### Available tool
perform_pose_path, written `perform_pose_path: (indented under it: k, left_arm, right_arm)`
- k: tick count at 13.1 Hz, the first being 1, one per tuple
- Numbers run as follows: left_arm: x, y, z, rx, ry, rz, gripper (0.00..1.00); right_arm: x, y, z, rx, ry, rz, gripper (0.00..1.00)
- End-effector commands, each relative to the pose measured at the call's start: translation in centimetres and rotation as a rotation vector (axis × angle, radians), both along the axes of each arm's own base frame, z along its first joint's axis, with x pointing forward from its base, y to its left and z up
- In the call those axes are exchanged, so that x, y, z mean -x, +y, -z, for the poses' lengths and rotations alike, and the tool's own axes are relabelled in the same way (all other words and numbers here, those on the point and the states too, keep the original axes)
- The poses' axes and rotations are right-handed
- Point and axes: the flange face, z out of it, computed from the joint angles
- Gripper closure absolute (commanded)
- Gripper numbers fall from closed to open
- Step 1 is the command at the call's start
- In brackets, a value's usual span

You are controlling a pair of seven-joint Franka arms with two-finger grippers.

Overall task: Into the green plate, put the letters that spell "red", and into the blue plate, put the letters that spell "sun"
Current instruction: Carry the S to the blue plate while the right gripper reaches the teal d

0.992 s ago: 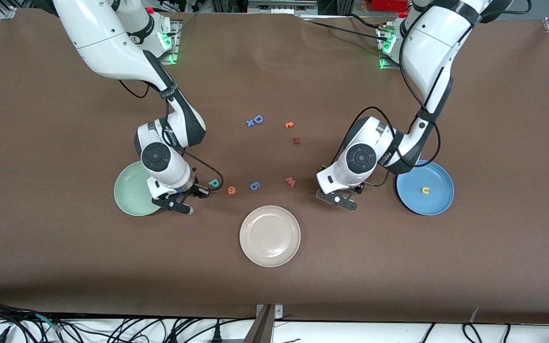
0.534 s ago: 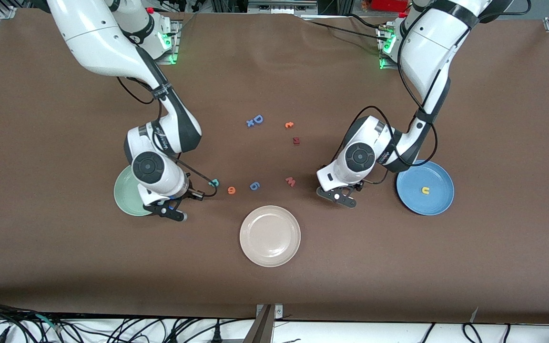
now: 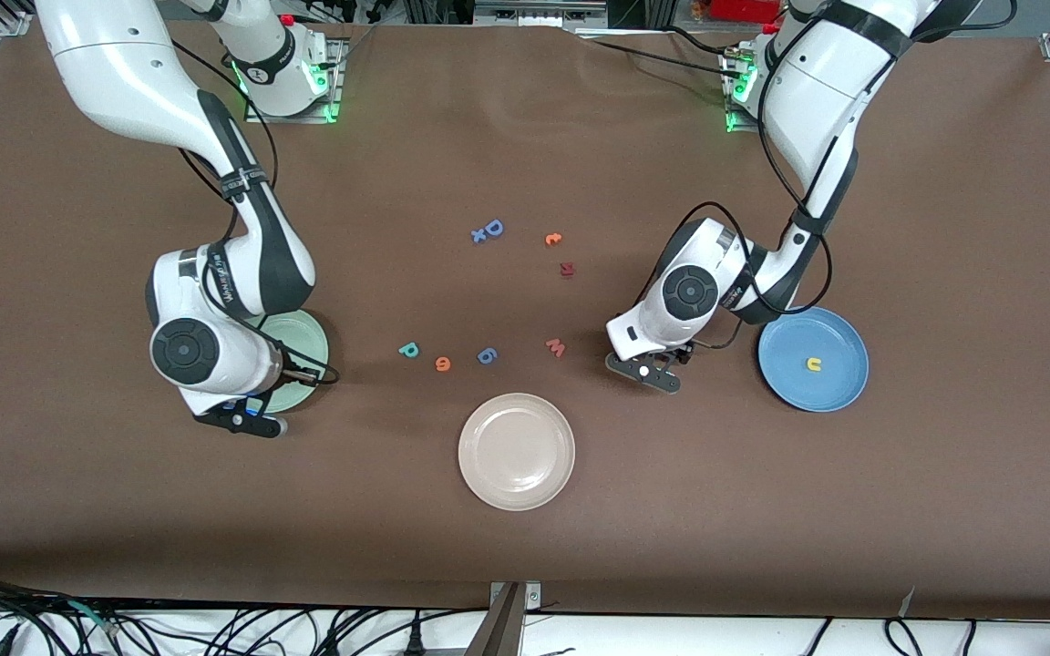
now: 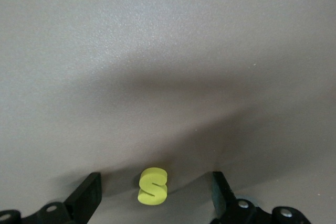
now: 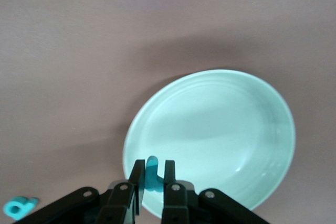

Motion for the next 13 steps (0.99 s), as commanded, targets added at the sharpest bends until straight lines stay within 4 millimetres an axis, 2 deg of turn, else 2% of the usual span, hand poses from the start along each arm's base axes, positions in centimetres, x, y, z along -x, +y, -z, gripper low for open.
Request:
perform_pose_path:
  k: [1,4,7,10,13]
  left_arm:
    - [1.4,0.4,-0.6,-0.019,-0.008,0.022,0.07]
    - [1.6,0.4,-0.4,-0.019,-0.006,0.025,0.14]
    - [1.6,0.3,-0.2,-0.028,-0.01,0.035,0.22]
    - [1.9,-0.2,-0.1,-0.066,-0.035,0.057,0.23]
    - [1.7,-0.2,-0.4,-0.065,-0.04,0.055,0.29]
  right_arm:
    - [1.8,-1.9,-0.9,0.004,0.011,-0.053,0.88]
    - [4.1,-3.9,-0.3,-0.004,-0.026,-0.085,0.88]
    - [5.9,-5.5,2.1,-0.013,-0.074,-0.109,0.88]
    - [7.0,-5.6,3.9,-0.032,-0.144,-0.114,0.88]
    - [7.1,-5.6,4.1,-0.034,-0.15,-0.114,0.88]
